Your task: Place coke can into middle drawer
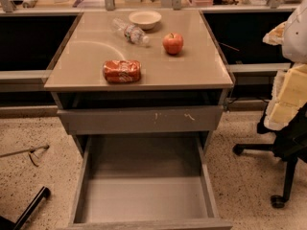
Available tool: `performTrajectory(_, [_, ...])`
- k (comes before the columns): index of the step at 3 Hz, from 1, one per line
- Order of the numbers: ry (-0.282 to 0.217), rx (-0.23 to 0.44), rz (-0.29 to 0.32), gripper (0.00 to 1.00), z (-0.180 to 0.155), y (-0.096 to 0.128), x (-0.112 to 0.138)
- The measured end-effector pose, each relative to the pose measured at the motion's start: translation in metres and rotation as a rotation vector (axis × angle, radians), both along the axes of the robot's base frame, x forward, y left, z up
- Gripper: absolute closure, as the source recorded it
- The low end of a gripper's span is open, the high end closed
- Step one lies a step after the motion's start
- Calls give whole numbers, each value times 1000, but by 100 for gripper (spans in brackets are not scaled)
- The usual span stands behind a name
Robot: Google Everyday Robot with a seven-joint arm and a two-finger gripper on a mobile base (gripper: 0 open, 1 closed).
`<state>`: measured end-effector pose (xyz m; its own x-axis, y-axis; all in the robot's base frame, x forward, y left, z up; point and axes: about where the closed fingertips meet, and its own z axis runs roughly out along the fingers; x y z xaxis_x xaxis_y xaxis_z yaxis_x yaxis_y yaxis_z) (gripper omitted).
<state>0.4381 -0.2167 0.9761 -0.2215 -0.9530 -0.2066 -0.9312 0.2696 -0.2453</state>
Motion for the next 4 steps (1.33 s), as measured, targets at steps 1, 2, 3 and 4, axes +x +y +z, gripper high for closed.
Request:
performTrajectory(1, [0,0,0,0,0,0,0])
performTrajectory(2, [8,7,35,0,-12,15,16])
performTrajectory(3, [11,65,127,0,-45,55,68])
performTrajectory(4, [-32,185,217,0,-86,78,140])
